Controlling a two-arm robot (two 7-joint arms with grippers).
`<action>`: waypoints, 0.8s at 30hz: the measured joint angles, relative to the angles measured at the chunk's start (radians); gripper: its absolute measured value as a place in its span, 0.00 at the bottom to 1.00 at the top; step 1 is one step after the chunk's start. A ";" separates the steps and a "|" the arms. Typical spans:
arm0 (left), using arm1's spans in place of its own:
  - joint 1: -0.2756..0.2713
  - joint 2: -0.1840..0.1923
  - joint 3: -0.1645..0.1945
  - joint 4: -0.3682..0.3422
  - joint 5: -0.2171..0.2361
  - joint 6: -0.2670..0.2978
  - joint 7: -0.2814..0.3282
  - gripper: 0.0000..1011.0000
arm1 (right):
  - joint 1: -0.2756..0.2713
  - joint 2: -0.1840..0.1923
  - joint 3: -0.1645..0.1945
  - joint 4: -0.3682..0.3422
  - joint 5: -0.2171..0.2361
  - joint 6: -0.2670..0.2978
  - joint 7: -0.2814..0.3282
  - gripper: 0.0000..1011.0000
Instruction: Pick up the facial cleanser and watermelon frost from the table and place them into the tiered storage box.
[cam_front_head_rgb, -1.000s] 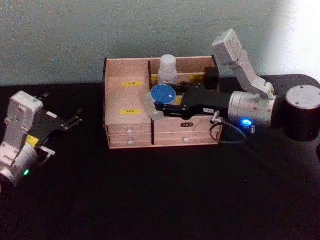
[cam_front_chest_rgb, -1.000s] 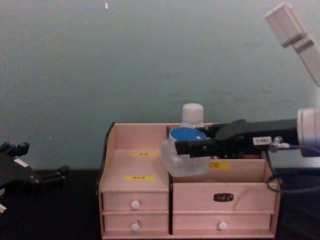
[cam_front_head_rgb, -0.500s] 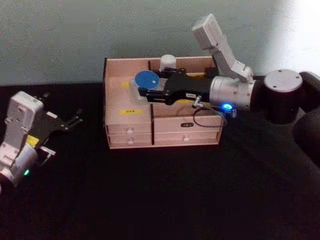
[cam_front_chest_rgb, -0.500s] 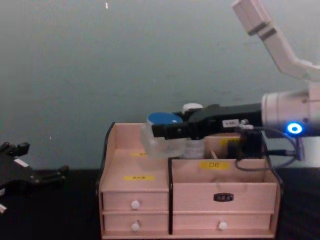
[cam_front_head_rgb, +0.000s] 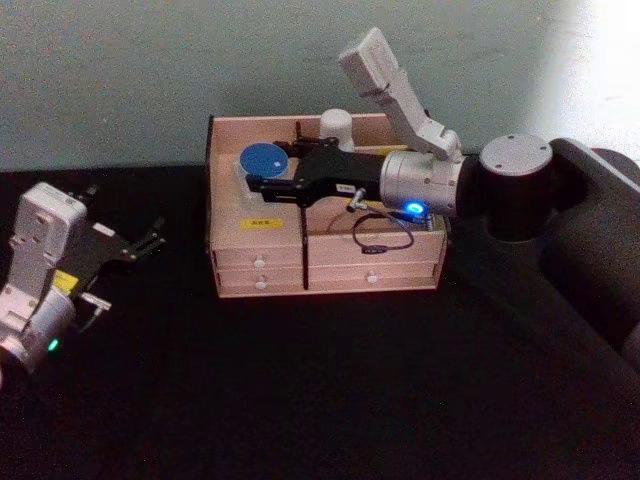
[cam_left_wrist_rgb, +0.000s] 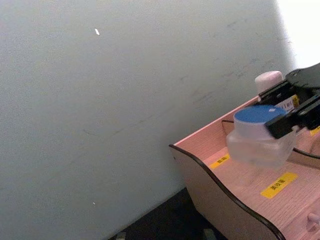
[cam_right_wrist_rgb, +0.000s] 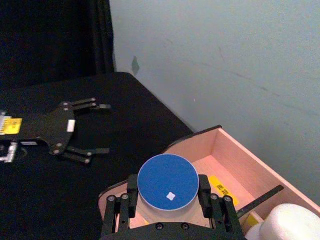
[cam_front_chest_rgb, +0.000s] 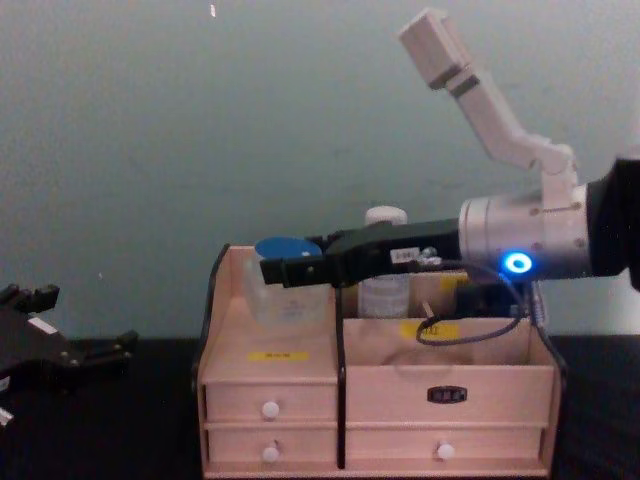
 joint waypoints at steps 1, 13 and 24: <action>0.000 0.000 0.000 0.000 0.000 0.000 0.000 0.99 | 0.003 -0.006 0.000 0.011 -0.002 0.000 -0.001 0.71; 0.000 0.000 0.000 0.000 0.000 0.000 0.000 0.99 | 0.049 -0.080 0.006 0.162 -0.027 0.000 0.004 0.71; 0.000 0.000 0.000 0.000 0.000 0.000 0.000 0.99 | 0.055 -0.095 0.016 0.190 -0.040 -0.004 0.010 0.71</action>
